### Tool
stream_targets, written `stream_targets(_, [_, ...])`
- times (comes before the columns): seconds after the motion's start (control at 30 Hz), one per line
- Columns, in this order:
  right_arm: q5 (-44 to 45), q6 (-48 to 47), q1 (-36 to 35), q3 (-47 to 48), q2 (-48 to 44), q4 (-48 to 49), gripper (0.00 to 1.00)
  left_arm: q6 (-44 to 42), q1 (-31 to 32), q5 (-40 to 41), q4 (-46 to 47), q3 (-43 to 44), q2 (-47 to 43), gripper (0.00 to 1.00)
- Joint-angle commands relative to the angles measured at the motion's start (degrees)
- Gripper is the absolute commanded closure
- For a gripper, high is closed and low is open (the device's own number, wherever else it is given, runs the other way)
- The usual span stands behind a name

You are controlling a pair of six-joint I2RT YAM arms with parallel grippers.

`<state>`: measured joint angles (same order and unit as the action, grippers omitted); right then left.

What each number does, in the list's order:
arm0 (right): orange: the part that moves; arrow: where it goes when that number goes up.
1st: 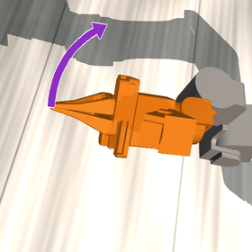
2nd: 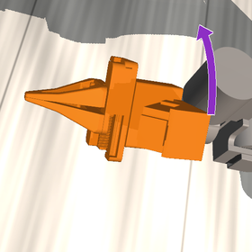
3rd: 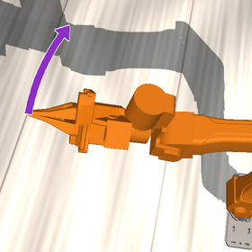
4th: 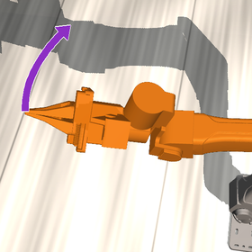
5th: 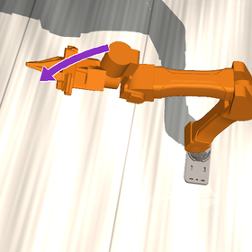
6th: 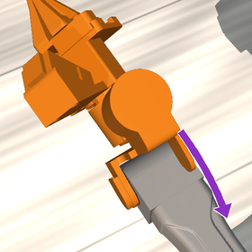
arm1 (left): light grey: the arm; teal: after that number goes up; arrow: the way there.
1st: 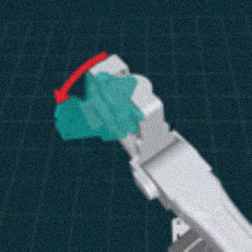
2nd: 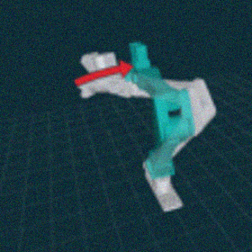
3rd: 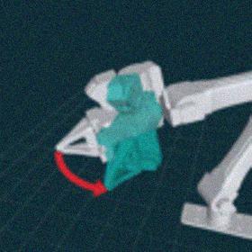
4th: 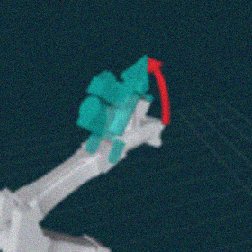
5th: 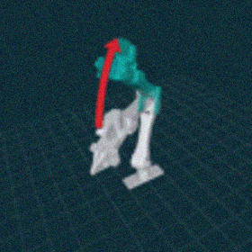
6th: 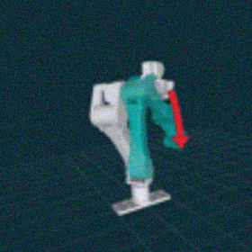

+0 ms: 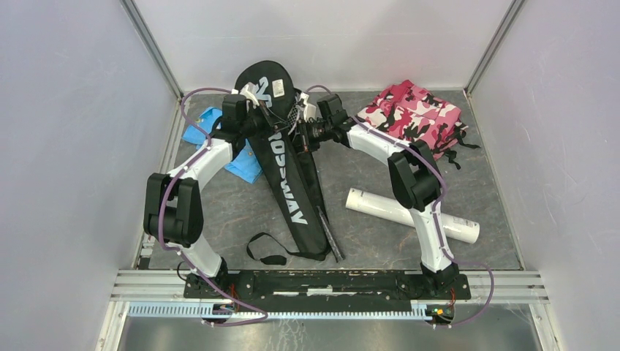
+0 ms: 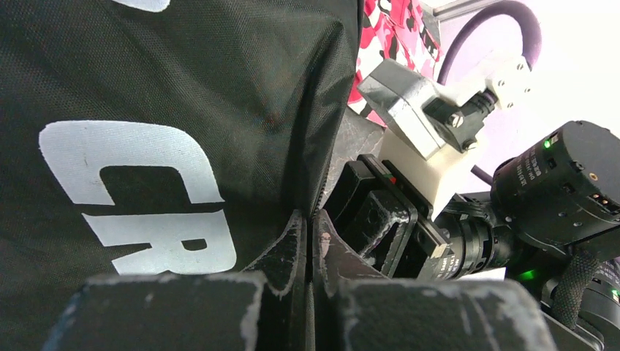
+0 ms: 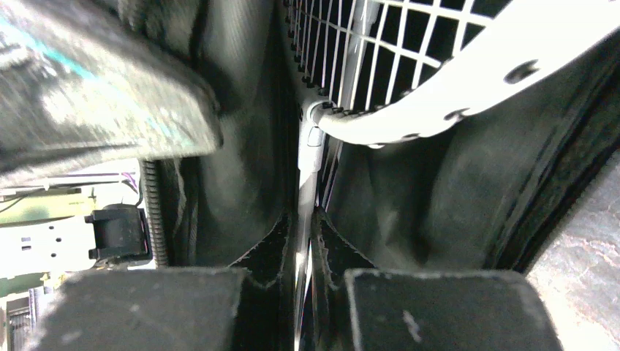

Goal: Pack up the badminton gear

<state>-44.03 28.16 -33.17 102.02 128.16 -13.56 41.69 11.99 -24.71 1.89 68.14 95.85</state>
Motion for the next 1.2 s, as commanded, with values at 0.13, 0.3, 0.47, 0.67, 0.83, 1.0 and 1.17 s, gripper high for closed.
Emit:
stream_targets(0.13, [-2.7,4.4,0.0,5.3,1.6,12.6,0.86,-1.8,0.9,-3.1,0.7,1.8,-0.3,0.98])
stream_targets(0.3, [-2.9,3.8,0.7,6.3,2.1,12.8,0.73,-1.9,0.8,-3.2,1.5,2.2,-0.2,0.98])
stream_targets(0.47, [-3.3,0.2,1.9,2.2,-1.0,10.2,0.5,-2.2,0.6,-1.8,2.4,3.8,0.2,0.98])
stream_targets(0.67, [-2.9,-7.5,3.2,-3.9,-7.4,3.6,0.29,-1.5,0.5,-0.6,2.7,6.5,1.8,0.98])
stream_targets(0.83, [-3.3,-13.7,3.4,-9.3,-12.3,-1.2,0.21,-0.6,0.2,-0.3,2.9,8.1,2.5,0.98])
stream_targets(1.0, [-2.2,-18.3,3.4,-15.4,-16.2,-3.5,0.2,-0.4,0.1,-0.4,2.2,9.5,3.1,0.98])
stream_targets(1.17, [-2.9,-19.6,3.2,-22.0,-17.7,-2.6,0.22,0.2,0.0,-0.5,2.4,10.0,3.3,0.98])
